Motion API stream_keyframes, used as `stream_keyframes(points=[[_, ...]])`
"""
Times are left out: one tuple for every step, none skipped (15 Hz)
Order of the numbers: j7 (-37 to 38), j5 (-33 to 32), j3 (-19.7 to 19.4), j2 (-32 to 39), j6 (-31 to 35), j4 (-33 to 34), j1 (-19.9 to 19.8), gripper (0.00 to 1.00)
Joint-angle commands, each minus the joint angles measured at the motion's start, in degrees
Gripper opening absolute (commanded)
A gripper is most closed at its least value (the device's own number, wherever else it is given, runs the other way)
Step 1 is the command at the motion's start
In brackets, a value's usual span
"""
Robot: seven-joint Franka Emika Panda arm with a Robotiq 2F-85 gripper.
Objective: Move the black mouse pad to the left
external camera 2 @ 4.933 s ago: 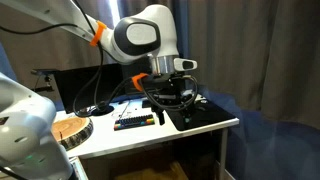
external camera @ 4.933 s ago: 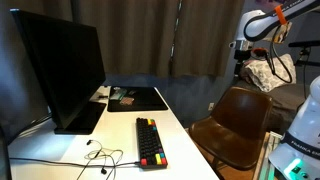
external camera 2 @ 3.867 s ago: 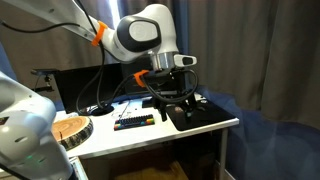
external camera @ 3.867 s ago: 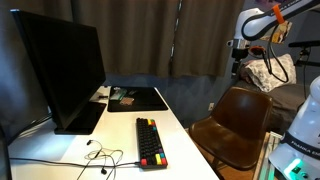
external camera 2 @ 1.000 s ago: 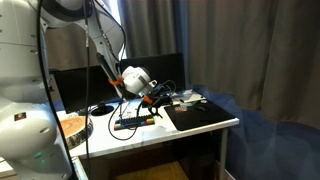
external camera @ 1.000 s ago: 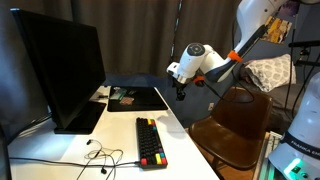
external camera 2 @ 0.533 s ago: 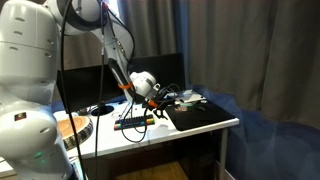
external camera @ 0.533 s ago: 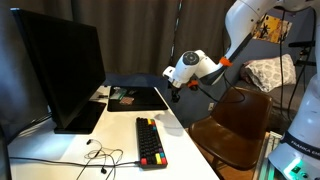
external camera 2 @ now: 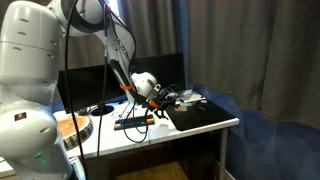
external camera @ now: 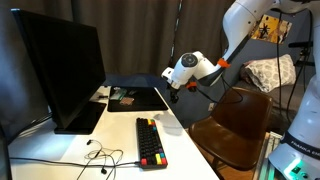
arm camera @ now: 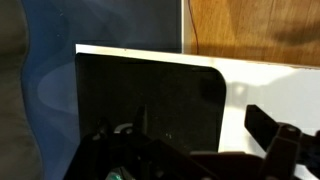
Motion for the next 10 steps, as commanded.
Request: stream_keyframes(points=[[3.73,-3.12,-0.03,5.93,0.71,5.00,0.56,1.00],[4.12,-3.40,0.01,7.32,0.96,6.03,0.55,1.00],[4.52,-3.69,0.07,8.63,0.96,7.05,0.56,1.00],[5.18,-4.36,0.03,10.13,0.81,8.28,0.62,1.00],[5.34,-4.53,0.05,11.57,1.21,9.46,0.46,1.00],[5.72,-4.93,0.02,12.86,1.35,10.56,0.42,1.00],[6.08,-5.22,-0.03,14.25,1.57,11.72,0.34,1.00],[6.41,-5.47,-0.07,15.57,1.77,12.87,0.25,1.00],[6.68,-5.77,-0.11,16.73,1.86,13.93,0.20,1.00],[7.38,-6.61,-0.22,17.89,1.84,15.10,0.25,1.00]])
